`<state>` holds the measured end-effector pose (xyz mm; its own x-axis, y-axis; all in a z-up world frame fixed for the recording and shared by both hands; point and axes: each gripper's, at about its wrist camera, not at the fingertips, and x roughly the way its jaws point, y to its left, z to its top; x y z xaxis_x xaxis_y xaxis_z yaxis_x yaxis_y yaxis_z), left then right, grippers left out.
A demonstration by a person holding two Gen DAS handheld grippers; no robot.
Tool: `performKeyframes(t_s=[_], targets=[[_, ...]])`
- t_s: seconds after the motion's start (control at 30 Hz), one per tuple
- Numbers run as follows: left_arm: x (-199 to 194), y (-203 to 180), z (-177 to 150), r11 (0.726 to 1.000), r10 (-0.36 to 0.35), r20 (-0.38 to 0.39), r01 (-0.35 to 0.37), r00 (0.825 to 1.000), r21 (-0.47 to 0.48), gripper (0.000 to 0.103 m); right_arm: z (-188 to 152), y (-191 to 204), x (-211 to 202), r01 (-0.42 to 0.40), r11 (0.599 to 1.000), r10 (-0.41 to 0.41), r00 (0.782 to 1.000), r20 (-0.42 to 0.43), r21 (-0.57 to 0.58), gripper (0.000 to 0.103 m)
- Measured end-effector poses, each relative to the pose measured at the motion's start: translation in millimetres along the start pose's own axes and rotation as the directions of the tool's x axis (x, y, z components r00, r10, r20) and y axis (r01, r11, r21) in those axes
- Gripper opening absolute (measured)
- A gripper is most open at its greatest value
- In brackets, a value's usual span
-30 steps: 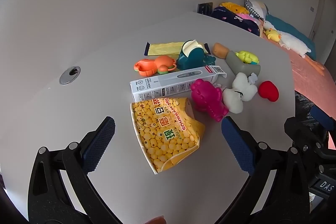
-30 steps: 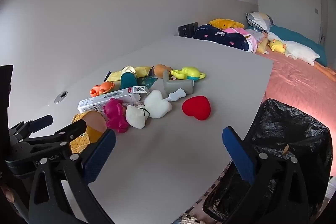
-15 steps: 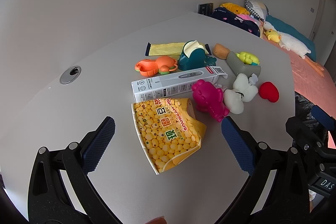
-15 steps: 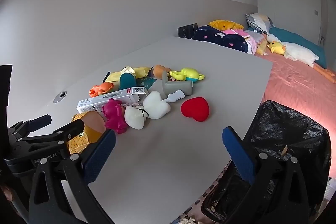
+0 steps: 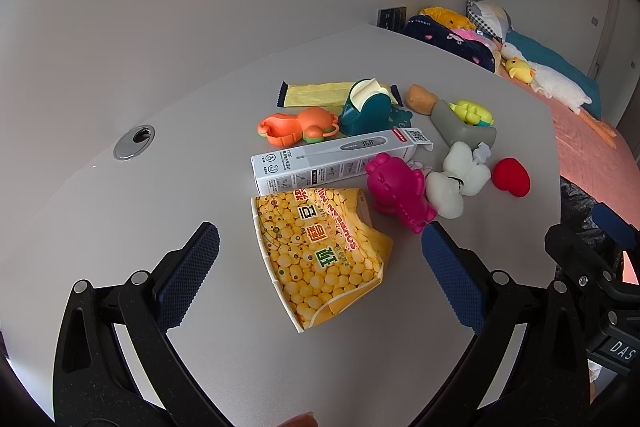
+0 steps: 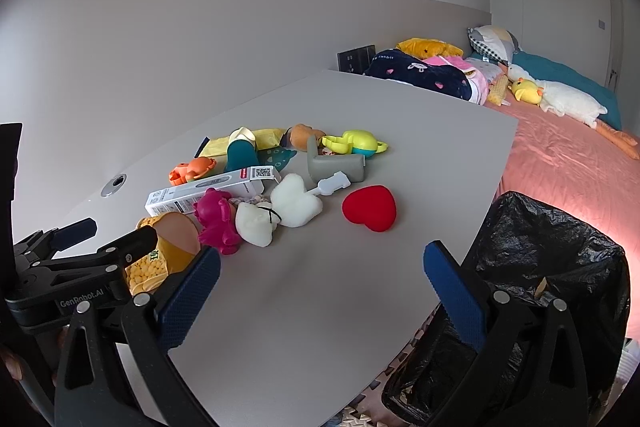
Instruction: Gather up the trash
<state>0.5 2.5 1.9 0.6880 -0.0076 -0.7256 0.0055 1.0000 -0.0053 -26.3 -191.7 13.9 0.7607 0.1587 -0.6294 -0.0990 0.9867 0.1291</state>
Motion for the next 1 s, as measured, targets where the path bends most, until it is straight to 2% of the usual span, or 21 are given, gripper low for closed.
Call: performKeyframes(t_s=[1.0], targets=[[-5.3, -1.8, 2.1, 1.0, -0.005, -0.005, 0.005, 1.0, -0.012, 0.098, 0.6, 3.5, -0.1, -0.006, 1.0, 0.006, 1.0, -0.001, -0.009, 0.101]])
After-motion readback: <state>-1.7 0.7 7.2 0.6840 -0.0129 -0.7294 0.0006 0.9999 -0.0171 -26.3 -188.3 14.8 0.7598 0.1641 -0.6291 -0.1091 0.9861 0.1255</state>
